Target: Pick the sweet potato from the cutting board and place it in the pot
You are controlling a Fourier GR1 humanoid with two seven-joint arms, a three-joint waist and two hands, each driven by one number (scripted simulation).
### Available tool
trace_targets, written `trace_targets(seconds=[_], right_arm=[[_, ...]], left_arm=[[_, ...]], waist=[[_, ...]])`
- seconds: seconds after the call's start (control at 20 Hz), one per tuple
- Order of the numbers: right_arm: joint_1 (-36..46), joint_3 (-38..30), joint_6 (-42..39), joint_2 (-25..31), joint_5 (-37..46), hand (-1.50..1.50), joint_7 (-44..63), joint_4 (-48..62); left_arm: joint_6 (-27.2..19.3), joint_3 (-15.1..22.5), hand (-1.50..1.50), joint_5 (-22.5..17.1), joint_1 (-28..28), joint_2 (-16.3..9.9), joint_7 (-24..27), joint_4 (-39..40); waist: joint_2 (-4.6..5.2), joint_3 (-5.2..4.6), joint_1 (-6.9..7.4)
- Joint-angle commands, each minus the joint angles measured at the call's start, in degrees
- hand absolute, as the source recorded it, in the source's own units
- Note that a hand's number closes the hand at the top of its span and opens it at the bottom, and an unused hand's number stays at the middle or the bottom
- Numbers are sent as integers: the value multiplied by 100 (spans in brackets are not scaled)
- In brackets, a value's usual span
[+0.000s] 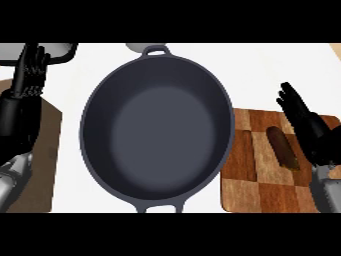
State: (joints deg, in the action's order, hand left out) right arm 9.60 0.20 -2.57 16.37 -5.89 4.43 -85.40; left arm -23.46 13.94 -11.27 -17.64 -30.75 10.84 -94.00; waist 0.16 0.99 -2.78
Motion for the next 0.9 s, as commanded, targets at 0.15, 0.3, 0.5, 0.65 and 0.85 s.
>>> trace_targets(seconds=[0.15,0.3,0.5,0.65,0.85], right_arm=[[-827,-644,963,845,983,150,424,-265],[-854,-611,1015,2332,2523,150,247,-274],[-1096,-896,2017,2637,3510,-150,-340,-878],[-1575,-783,2470,2312,3796,-150,-565,-1315],[-2136,-517,2454,2187,4352,-150,25,-1740]], left_arm=[[-61,-138,0,-100,758,-343,-928,707],[-178,98,0,-139,621,-154,-1357,564],[-231,241,0,-194,1009,-342,-2012,745],[-244,280,0,-254,1140,-381,-2251,769],[-239,371,0,-243,1184,-434,-2403,566]], waist=[[-11,-128,34],[109,-354,62],[-57,-158,28],[-86,-122,28],[-68,-136,151]])
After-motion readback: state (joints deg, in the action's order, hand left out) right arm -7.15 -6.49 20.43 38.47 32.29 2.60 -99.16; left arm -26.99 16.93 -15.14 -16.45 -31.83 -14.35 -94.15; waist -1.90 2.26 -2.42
